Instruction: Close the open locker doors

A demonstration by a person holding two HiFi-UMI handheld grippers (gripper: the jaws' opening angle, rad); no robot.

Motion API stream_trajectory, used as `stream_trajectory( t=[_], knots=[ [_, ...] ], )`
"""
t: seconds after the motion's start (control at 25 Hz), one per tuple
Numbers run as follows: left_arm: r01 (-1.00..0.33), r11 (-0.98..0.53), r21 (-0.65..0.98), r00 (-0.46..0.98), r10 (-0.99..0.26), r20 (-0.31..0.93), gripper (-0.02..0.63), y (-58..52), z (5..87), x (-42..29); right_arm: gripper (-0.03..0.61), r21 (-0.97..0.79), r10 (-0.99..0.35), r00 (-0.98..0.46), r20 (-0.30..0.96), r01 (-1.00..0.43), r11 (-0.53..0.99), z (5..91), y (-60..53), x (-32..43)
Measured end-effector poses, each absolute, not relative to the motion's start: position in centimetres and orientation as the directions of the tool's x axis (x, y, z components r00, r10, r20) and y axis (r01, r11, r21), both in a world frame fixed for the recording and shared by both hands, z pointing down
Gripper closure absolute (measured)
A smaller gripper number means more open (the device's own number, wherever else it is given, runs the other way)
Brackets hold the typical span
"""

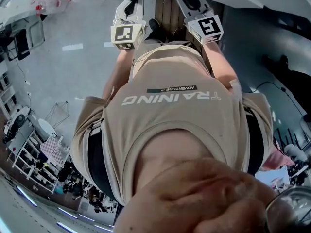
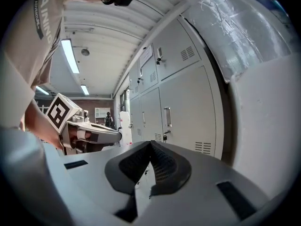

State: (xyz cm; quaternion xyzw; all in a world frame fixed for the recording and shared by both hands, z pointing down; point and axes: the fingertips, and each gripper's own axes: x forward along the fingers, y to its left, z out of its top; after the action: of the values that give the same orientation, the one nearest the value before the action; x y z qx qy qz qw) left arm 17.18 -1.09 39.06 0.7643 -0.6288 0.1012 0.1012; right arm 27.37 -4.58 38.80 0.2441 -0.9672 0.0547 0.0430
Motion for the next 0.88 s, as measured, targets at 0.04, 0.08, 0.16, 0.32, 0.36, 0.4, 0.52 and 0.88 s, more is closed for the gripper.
stream_trajectory(
  t=[0.04,0.08,0.16,0.32,0.36,0.4,0.52,0.88],
  knots=[
    [-0.980,-0.196,0.039,0.199,-0.940,0.279,0.618,-0.4,38.4,17.6,0.565,-0.062,-0.472,-0.876,0.098,-0.478,0.876,37.9,-4.0,27.4],
    [-0.979,-0.200,0.027,0.200,-0.943,0.265,0.618,0.0,38.1,17.7,0.565,-0.041,-0.482,-0.872,0.082,-0.487,0.873,37.1,-3.6,27.3],
    [-0.979,-0.201,-0.033,0.188,-0.954,0.232,0.618,0.1,38.0,16.8,0.565,-0.018,-0.513,-0.857,0.049,-0.514,0.858,36.2,-3.5,26.7],
    [-0.977,-0.210,-0.044,0.198,-0.961,0.192,0.618,0.2,37.0,15.6,0.565,0.004,-0.543,-0.837,0.066,-0.544,0.839,35.8,-3.4,25.8],
    [-0.977,-0.210,-0.049,0.198,-0.964,0.179,0.618,0.3,36.3,15.7,0.565,0.009,-0.543,-0.837,0.067,-0.543,0.839,35.6,-3.3,25.9],
    [-0.977,-0.208,-0.055,0.196,-0.966,0.168,0.617,0.4,35.6,15.7,0.565,0.009,-0.543,-0.837,0.066,-0.544,0.839,35.3,-3.2,25.9],
    [-0.977,-0.209,-0.038,0.200,-0.967,0.157,0.618,0.4,34.8,15.1,0.565,-0.014,-0.558,-0.827,0.065,-0.560,0.828,35.0,-3.3,25.7],
    [-0.975,-0.213,-0.053,0.204,-0.969,0.138,0.618,0.0,33.7,13.9,0.565,-0.021,-0.577,-0.812,0.083,-0.581,0.814,34.6,-3.3,25.0]
  ],
)
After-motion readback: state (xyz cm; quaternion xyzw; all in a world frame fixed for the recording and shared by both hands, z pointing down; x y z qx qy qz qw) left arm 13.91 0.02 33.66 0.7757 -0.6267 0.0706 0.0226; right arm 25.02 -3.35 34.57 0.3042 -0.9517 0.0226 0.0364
